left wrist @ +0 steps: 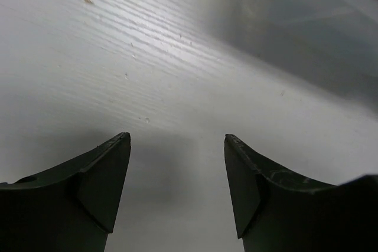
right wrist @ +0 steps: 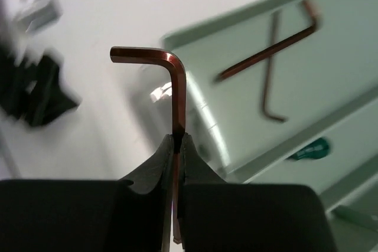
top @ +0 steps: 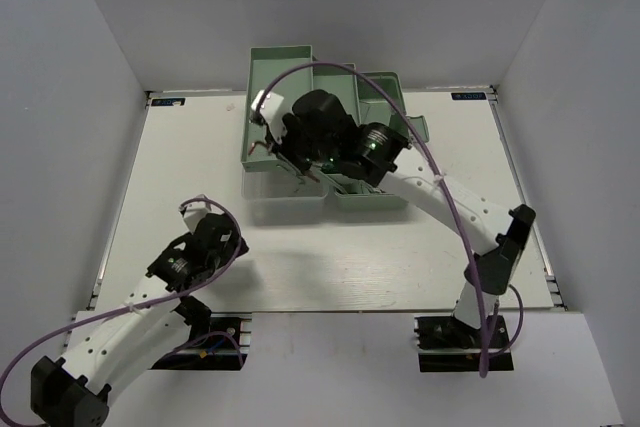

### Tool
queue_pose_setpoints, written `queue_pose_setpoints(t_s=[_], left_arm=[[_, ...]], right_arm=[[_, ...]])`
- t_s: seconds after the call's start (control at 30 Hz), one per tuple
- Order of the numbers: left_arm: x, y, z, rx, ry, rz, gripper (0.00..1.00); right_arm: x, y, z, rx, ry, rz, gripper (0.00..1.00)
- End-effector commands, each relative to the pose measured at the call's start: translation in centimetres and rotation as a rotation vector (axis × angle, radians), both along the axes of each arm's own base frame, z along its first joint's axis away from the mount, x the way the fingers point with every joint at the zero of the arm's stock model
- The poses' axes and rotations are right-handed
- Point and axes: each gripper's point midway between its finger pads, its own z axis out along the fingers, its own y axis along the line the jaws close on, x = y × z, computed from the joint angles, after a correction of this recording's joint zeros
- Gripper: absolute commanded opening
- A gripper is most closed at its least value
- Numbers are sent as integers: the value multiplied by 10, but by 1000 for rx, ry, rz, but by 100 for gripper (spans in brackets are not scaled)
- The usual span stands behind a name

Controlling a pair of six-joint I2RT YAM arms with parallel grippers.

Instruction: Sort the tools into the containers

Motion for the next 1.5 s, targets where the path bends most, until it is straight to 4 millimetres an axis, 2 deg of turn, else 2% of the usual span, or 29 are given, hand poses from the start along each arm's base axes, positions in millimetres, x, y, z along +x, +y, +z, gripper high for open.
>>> queue_pose_setpoints(t_s=[0.0, 0.03, 0.13, 0.17, 0.2, 0.3, 0.33, 0.37, 0.47, 0.53, 0.6, 0.67, 0.7, 0.73, 0.77, 0.87, 0.9, 0.93, 0.97, 1.0, 1.03, 1.1, 1.13, 1.2, 1.23, 1.27, 1.33, 1.4, 1.47], left_arm=[[1, -21, -6, -83, 14, -59, 74], [-1, -25, -9, -98, 24, -75, 74], [-5, -26, -12, -96, 30, -109, 76], [-4, -27, -12, -100, 22, -110, 76], [-4, -27, -12, -101, 22, -110, 76], [-1, -31, -1, -123, -6, -118, 76], [-3, -30, -2, -119, 2, -117, 76], [-2, -30, 1, -123, -6, -118, 76], [-1, -33, 5, -133, -10, -124, 76], [-2, -31, 4, -129, -4, -111, 77], [0, -28, 5, -131, -3, -77, 77], [3, -28, 5, -157, -4, -33, 77], [2, -32, -1, -164, 12, -44, 75], [2, -34, -5, -173, 25, -43, 75], [5, -41, -1, -203, 9, -61, 75], [4, -43, -8, -221, 25, -54, 75], [4, -44, -8, -222, 25, -54, 75], [4, -44, -8, -228, 25, -48, 75], [1, -42, -6, -230, 21, -48, 75], [0, -38, -6, -224, 20, -30, 75], [0, -34, -6, -211, 12, -17, 75], [-5, -26, -4, -202, 13, 13, 75], [-3, -25, 2, -210, -17, 19, 75], [-6, -21, 1, -199, -12, 26, 75], [-5, -21, 2, -203, -20, 25, 75], [-6, -21, 5, -203, -20, 25, 75], [-6, -21, 3, -198, -12, 26, 75], [-6, -21, 1, -194, -5, 26, 75], [-10, -21, -4, -188, 16, 22, 75]], right_arm=[[62, 11, 35, 93, -152, -182, 0], [80, 20, 42, 136, -180, -224, 0], [103, 27, 69, 217, -269, -298, 0], [114, 34, 54, 184, -286, -314, 0], [123, 37, 67, 224, -323, -335, 0], [154, 53, 45, 198, -397, -354, 0], [156, 56, 38, 188, -393, -353, 0], [161, 57, 26, 169, -386, -336, 24], [160, 57, 12, 153, -331, -327, 66], [156, 55, 17, 166, -300, -319, 68], [146, 49, 24, 190, -230, -296, 69], [139, 44, 46, 235, -201, -273, 67], [118, 50, 42, 241, -116, -150, 66], [110, 50, 54, 263, -101, -87, 64], [93, 55, 56, 272, -72, 19, 62], [51, 56, 53, 258, -5, 279, 55], [29, 55, 41, 227, 39, 392, 47], [13, 54, 42, 235, 45, 491, 42], [1, 49, 33, 211, 85, 542, 36], [-18, 45, 31, 206, 71, 673, 28], [-26, 39, 19, 182, 111, 701, 13], [-37, 36, 12, 176, 97, 788, 5], [-39, 32, -2, 142, 127, 770, 1], [-28, 33, -7, 127, 136, 706, 1], [-8, 42, -2, 139, 86, 622, 9], [9, 42, -5, 115, 79, 508, 20], [47, 55, 7, 151, -16, 337, 35], [65, 55, 17, 157, -70, 251, 38], [81, 58, 16, 155, -108, 183, 41]])
